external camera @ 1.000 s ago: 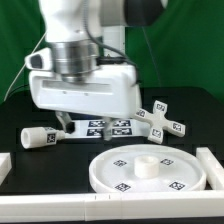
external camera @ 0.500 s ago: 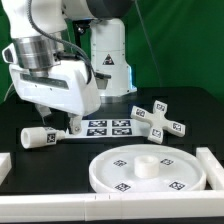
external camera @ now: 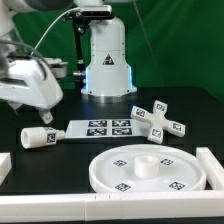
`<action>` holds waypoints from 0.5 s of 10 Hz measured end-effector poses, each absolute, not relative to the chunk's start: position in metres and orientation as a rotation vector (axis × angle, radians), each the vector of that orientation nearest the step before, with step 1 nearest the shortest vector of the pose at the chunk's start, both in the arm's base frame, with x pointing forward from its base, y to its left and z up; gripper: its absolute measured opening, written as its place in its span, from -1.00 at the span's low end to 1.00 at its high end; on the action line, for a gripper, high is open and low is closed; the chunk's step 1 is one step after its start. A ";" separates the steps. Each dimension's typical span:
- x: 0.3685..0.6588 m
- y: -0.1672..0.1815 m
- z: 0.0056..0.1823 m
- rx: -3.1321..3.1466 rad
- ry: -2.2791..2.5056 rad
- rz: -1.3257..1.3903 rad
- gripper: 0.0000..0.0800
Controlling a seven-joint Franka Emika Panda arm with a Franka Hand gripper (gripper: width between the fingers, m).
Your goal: Assemble round table
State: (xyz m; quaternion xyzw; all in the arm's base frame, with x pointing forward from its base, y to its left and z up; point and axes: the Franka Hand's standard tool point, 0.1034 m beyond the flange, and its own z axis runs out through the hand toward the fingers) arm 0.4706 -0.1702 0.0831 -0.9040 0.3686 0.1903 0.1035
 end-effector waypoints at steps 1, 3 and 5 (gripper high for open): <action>0.469 -0.167 0.082 -2.632 1.067 0.662 0.62; 0.463 -0.168 0.081 -2.547 1.037 0.854 0.62; 0.466 -0.169 0.081 -2.530 1.024 0.833 0.62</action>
Offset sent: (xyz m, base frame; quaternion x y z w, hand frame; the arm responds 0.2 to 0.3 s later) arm -0.0019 0.0109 0.0042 0.0802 -0.0683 -0.0226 0.9942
